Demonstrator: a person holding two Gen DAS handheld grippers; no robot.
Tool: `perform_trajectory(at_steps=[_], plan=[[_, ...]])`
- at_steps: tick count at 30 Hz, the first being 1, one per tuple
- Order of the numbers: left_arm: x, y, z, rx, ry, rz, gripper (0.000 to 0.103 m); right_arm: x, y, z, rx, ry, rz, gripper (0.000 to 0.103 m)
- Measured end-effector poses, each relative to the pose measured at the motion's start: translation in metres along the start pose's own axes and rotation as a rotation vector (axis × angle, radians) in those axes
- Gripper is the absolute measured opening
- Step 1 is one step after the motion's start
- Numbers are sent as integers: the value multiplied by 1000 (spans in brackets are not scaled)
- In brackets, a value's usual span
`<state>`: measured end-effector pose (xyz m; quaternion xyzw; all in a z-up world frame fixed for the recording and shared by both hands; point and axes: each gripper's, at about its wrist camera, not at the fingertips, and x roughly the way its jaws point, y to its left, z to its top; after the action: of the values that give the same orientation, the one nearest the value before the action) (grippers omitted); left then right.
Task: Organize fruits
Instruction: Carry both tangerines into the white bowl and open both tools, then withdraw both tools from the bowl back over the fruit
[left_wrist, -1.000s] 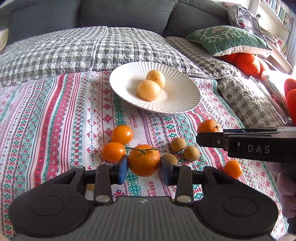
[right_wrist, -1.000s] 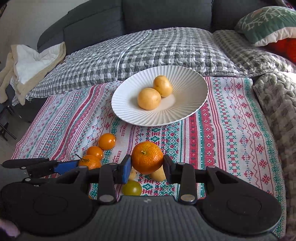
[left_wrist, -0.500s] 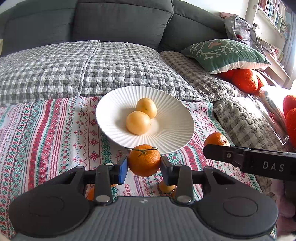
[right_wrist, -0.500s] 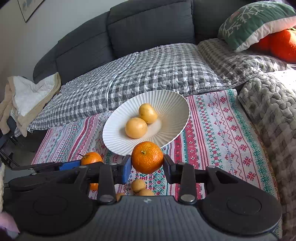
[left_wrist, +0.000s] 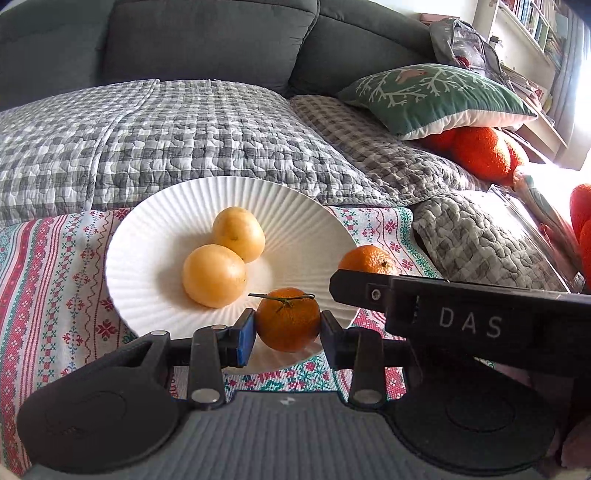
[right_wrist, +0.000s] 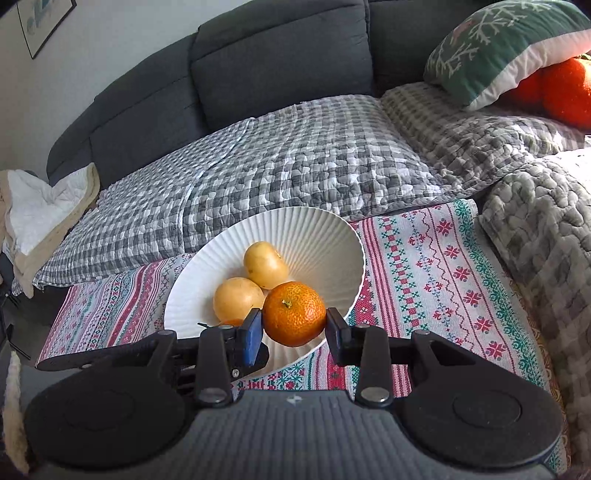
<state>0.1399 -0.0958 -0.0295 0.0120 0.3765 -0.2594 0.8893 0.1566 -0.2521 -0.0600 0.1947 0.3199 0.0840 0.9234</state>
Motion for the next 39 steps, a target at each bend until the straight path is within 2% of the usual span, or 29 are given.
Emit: perform_trajectory(at_steps=[10, 22, 25, 33, 39], plan=[[20, -4, 4, -6, 12, 19, 31, 18, -5, 1, -6, 20, -44, 33], [18, -6, 3, 25, 10, 34, 33, 14, -4, 3, -15, 23, -45, 35], [14, -6, 2, 36, 11, 31, 36, 8, -2, 6, -15, 14, -37, 41], [-5, -12, -2, 69, -7, 40, 55, -9, 12, 9, -54, 5, -41, 58], [-27, -14, -12, 96, -18, 50, 66, -28, 18, 6, -60, 4, -51, 66]])
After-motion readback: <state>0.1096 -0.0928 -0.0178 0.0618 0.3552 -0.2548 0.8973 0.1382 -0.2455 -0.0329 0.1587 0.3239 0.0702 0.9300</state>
